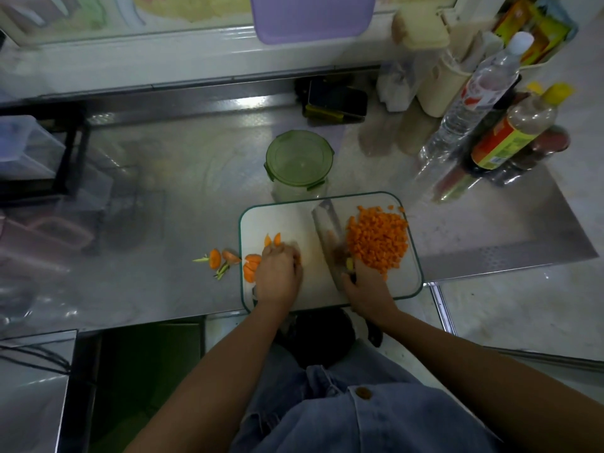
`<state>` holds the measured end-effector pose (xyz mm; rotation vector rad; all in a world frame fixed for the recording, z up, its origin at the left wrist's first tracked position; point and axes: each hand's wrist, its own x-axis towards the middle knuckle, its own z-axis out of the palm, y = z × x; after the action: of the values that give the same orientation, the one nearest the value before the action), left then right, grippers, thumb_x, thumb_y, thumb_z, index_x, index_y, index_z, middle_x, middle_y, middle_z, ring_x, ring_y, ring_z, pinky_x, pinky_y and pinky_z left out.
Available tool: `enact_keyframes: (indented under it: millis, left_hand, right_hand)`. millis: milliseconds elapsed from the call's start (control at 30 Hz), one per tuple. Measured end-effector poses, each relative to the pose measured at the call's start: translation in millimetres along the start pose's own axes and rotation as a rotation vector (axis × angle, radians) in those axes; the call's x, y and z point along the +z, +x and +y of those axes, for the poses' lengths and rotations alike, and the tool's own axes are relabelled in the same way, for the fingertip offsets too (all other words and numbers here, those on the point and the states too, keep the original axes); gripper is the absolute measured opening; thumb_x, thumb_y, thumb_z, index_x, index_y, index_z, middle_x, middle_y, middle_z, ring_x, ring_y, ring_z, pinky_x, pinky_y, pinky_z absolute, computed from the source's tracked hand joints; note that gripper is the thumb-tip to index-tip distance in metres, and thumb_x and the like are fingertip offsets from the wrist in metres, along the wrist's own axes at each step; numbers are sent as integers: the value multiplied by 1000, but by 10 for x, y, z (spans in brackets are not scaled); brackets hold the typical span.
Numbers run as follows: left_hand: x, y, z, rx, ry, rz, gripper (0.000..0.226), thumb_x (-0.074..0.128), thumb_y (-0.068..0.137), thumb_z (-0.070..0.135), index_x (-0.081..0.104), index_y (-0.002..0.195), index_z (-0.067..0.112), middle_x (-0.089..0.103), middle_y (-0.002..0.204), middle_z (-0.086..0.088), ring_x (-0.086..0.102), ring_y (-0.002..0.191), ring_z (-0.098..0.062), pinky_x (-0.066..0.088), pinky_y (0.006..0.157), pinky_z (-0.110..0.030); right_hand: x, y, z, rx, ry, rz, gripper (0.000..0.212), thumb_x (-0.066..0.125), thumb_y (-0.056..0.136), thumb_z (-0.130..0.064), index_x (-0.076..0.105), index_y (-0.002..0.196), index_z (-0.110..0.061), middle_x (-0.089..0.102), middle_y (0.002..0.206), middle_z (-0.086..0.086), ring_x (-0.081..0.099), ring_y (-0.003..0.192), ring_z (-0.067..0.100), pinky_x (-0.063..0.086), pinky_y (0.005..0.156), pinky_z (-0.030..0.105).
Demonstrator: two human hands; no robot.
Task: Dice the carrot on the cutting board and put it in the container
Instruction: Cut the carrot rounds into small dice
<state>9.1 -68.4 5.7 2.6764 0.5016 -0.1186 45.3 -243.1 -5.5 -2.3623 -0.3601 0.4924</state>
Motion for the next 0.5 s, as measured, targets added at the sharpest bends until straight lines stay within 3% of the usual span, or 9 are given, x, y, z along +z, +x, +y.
enact_keyframes:
  millis: [67, 200, 367, 500]
  left_hand:
    - [-20, -6, -18, -15, -8, 25, 16, 55, 89, 17, 67, 99, 14, 65, 101, -10, 50, 104, -26, 42, 81, -35]
    - [-31, -11, -78, -64, 12, 39, 26, 53, 87, 16, 64, 110, 16, 64, 104, -9, 49, 107, -27, 41, 83, -36]
    - [-96, 19, -165, -91, 85, 19, 39, 53, 89, 20, 53, 127, 15, 55, 124, -11, 42, 120, -28, 38, 94, -37]
    - [-161, 33, -221, -94, 152, 17, 37, 55, 89, 23, 52, 125, 14, 52, 125, -10, 40, 120, -28, 36, 93, -36]
  right_hand:
    - [-89, 27, 90, 62, 19, 85, 12, 53, 91, -13, 47, 82, -9, 50, 62, 12, 52, 56, 30, 43, 54, 44]
    - [-144, 35, 86, 70, 31, 145, 16, 53, 91, -15, 46, 79, -8, 51, 64, 14, 54, 58, 30, 44, 55, 44]
    - [23, -7, -76, -70, 32, -47, 15, 54, 92, -14, 57, 100, -2, 44, 54, -2, 47, 49, 19, 41, 52, 41]
    - [27, 47, -7, 56, 76, 56, 17, 56, 91, -14, 53, 77, -5, 51, 60, 8, 50, 56, 23, 37, 54, 36]
